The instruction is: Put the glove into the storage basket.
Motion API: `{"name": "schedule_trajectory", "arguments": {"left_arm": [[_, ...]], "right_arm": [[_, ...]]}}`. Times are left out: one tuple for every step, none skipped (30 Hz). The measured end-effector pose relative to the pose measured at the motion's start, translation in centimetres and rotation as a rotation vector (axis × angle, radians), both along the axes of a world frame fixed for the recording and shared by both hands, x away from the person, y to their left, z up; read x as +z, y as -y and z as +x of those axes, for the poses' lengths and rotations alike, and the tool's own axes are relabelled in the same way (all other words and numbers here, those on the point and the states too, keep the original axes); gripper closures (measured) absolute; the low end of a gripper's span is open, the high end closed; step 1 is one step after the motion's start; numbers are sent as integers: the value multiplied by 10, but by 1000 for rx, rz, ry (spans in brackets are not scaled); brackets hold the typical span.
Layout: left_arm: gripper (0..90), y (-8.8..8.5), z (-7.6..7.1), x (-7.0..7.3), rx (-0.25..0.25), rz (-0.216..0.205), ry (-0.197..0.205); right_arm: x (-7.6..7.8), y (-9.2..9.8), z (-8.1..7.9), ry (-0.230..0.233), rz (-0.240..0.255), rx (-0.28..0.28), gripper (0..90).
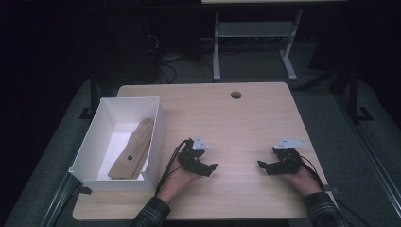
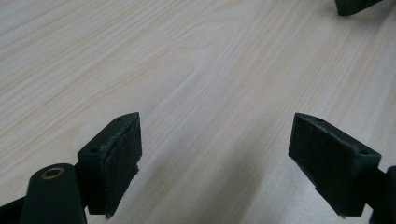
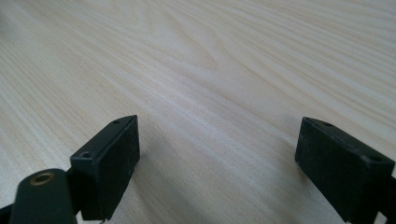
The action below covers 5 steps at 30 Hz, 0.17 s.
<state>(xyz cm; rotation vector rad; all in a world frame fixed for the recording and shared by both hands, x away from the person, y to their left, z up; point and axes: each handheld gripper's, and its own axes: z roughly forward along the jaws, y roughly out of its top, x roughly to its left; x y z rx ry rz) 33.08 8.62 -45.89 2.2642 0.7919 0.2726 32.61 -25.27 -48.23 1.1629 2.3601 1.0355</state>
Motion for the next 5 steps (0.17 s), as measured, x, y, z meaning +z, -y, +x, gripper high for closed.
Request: {"name": "schedule_trajectory", "arguments": {"left_arm": [[168,0,0,0,0,0,0],[168,-1,0,-2,2,1,-5],[168,-2,1,-6,-1,7,-13],[168,-2,1,-6,-1,7,-13],[168,-1,1,-8,3,9,-20]], "right_arm": [[0,0,0,0,0,1,133],[0,0,0,0,0,1,133],[0,0,0,0,-1,3,133],[0,0,0,0,-1,3,133],[0,0,0,0,0,2,133]]}}
